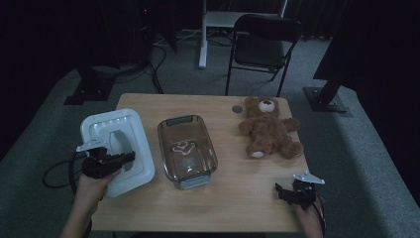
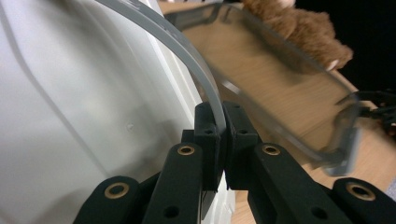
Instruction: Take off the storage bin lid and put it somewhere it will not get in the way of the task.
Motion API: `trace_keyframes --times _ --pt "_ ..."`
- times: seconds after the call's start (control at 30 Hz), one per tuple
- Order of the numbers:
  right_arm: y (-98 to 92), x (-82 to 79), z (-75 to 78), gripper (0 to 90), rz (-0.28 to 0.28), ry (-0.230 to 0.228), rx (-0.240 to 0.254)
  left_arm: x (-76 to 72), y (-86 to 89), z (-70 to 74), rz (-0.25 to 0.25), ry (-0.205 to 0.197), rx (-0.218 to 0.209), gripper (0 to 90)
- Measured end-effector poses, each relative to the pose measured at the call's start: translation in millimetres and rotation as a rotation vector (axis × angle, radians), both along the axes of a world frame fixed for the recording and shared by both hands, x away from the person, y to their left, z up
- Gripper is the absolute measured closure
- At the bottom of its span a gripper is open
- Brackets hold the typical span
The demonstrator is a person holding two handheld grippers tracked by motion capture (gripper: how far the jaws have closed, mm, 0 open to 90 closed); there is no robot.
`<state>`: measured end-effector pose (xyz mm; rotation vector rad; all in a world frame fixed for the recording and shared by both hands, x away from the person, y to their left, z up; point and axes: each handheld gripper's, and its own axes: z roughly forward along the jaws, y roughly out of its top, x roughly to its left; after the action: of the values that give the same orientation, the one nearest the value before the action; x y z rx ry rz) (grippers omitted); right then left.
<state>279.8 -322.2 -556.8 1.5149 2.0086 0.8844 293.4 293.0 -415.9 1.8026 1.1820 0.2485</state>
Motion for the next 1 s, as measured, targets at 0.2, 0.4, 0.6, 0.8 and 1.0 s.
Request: trace_keyframes --times 0.2,0.4,0.6,0.8,1.0 --pt "0.0 0.0 0.0 13.3 0.000 0.000 0.000 8.3 5.3 -21.6 -0.021 0.051 -0.027 86.7" --pt "0.1 0.0 0.0 13.3 0.000 0.000 0.001 19.5 5.1 -40.4 -0.033 0.083 -0.042 86.5" --pt "0.0 0.0 0.0 13.3 0.000 0.000 0.000 35.0 4.3 -62.5 -0.061 0.146 -0.079 86.5" --pt "0.0 0.0 0.0 13.3 0.000 0.000 0.001 52.4 11.0 -80.8 -0.046 0.208 -0.145 84.2" --pt "0.0 0.1 0.0 13.2 0.000 0.000 0.001 64.2 14.3 -97.9 -0.028 0.254 -0.185 80.3"
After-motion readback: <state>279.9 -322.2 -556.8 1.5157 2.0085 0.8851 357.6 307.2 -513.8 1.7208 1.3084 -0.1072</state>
